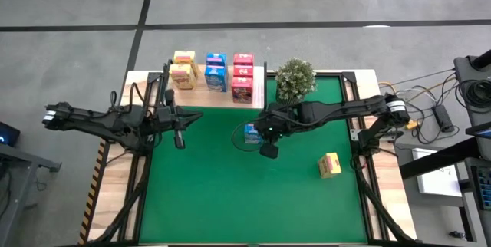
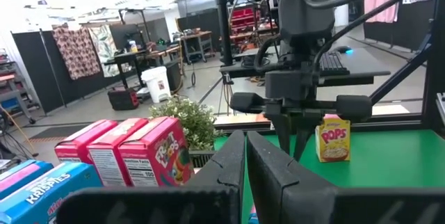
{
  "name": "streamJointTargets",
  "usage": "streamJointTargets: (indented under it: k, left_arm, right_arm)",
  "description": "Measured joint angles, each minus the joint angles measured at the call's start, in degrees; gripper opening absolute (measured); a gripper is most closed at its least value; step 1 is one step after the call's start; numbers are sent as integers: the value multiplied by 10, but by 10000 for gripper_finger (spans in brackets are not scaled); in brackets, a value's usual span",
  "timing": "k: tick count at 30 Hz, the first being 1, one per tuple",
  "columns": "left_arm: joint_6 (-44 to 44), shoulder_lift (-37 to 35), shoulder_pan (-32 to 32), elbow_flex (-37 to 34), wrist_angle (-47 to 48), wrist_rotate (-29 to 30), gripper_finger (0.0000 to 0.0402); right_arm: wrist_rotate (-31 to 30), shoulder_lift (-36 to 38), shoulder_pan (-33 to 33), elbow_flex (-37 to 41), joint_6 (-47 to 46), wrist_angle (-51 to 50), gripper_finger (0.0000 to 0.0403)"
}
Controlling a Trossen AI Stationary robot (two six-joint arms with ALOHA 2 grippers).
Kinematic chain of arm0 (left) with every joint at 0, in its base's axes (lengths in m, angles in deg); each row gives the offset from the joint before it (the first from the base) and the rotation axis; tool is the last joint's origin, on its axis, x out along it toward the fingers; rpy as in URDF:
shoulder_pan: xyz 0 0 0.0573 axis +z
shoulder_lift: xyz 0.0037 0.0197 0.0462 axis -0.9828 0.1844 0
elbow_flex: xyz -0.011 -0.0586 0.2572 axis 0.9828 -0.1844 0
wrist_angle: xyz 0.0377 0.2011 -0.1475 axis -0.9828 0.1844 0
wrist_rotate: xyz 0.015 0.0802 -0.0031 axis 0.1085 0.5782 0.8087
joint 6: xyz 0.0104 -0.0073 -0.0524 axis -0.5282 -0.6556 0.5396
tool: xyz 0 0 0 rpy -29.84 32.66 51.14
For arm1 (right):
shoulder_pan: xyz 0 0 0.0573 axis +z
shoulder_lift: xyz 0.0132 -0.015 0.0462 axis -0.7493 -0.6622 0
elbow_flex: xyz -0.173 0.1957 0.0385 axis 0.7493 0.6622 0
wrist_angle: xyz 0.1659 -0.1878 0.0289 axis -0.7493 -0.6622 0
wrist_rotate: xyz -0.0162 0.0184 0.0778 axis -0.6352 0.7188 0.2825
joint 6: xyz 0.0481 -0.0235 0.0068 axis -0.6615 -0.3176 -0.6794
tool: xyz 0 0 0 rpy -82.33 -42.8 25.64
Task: Stack cereal on shelf
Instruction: Put the blue cereal box on the shelf aligned with the other blue cereal boxes
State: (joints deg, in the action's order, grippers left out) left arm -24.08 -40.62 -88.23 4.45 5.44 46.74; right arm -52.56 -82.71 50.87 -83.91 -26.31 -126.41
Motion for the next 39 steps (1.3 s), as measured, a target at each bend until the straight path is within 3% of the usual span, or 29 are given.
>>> streamJointTargets:
  k: [13,19,31,39]
  left_arm:
    - [0,-1,0,0,0,0,0]
    - [0,0,0,0,0,0,0]
    - [-9,0,0,0,0,1,0]
    - [-10,-1,0,0,-1,1,0]
  right_arm:
    - [-14,0,-8,36,52,77,252]
    - [-14,0,-25,82,76,130,318]
    - [-13,-4,-41,153,82,217,337]
    - [-13,-19,-41,168,82,248,312]
